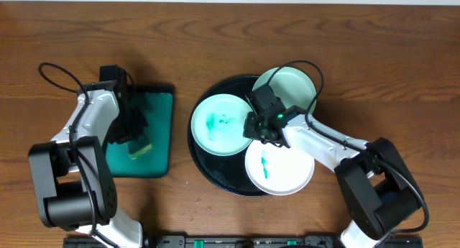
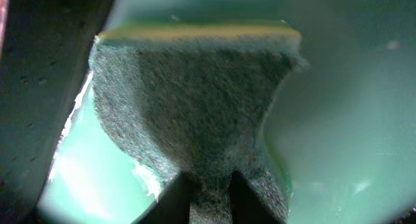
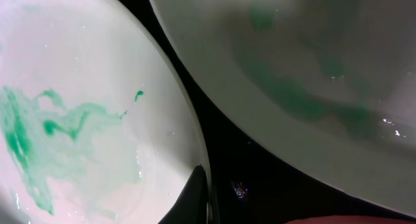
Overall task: Clean dirty plates on tray and stack at the side
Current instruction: 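Lower the left gripper into the water and grasp the green sponge, then carry the sponge with the left gripper onto the left plate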
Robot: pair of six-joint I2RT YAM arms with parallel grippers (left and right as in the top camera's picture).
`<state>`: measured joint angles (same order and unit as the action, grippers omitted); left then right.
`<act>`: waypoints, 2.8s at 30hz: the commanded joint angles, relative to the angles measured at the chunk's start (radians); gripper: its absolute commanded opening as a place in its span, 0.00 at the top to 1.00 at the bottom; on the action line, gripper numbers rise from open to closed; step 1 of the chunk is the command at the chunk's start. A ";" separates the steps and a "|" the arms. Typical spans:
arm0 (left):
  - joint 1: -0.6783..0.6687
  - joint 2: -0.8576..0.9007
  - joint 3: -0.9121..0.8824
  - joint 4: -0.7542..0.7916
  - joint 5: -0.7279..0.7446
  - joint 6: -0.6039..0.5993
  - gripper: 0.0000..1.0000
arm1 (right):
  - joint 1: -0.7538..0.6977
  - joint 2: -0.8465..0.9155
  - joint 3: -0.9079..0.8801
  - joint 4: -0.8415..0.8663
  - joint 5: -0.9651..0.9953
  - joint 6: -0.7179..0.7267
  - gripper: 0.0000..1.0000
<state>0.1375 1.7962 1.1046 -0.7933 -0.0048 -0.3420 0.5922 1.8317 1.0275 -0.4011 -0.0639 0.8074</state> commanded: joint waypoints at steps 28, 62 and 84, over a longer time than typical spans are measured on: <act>0.004 -0.067 -0.011 0.031 -0.085 0.008 0.48 | 0.005 0.003 -0.007 -0.022 0.006 -0.020 0.99; 0.004 0.014 -0.072 0.105 -0.082 0.011 0.51 | 0.005 0.003 -0.007 -0.034 0.007 -0.019 0.99; -0.094 -0.299 -0.063 0.103 -0.008 0.098 0.93 | 0.005 0.003 -0.007 -0.029 0.015 -0.019 0.99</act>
<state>0.0906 1.6394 1.0386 -0.6861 -0.0471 -0.3096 0.5922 1.8313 1.0313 -0.4110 -0.0624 0.8070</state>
